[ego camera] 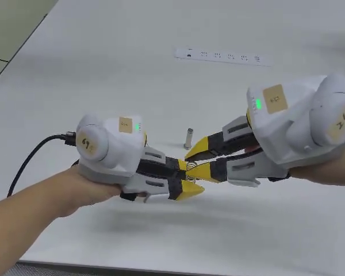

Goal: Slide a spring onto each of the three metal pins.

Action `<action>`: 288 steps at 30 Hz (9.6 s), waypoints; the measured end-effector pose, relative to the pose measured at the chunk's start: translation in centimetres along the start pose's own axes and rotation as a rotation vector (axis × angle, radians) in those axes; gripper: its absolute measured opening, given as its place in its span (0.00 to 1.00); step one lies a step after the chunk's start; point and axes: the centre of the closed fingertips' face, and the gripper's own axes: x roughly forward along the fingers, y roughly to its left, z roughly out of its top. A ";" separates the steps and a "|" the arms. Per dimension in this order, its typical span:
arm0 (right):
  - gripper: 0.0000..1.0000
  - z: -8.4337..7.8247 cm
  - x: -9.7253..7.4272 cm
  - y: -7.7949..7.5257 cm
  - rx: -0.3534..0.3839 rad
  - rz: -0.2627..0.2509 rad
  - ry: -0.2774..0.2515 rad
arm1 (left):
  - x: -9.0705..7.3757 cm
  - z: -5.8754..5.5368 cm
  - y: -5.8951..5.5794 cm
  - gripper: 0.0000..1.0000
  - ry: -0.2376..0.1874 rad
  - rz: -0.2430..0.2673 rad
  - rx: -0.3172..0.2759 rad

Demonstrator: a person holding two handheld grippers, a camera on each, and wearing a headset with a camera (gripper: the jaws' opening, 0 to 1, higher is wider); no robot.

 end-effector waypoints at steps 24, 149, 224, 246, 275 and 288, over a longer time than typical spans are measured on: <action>0.07 0.1 -0.1 -0.1 -0.004 -0.011 0.020 | -0.2 0.0 0.0 0.04 0.006 0.008 -0.008; 0.07 -8.7 -6.8 -11.5 0.218 -0.312 0.103 | -13.8 -3.7 5.8 0.98 -0.035 0.427 -0.167; 0.07 -14.7 -1.8 -11.4 0.371 -0.313 0.184 | -14.2 -4.6 5.4 0.97 -0.027 0.438 -0.195; 0.08 -15.4 -1.3 -11.2 0.357 -0.319 0.206 | -14.3 -4.6 5.4 0.96 -0.027 0.443 -0.195; 0.12 -12.8 -3.9 -11.2 0.494 -0.400 -0.004 | -14.7 -3.9 5.7 0.97 -0.036 0.456 -0.194; 0.12 -11.8 -4.1 -9.5 0.496 -0.399 -0.048 | -14.6 -3.8 5.7 0.97 -0.034 0.456 -0.192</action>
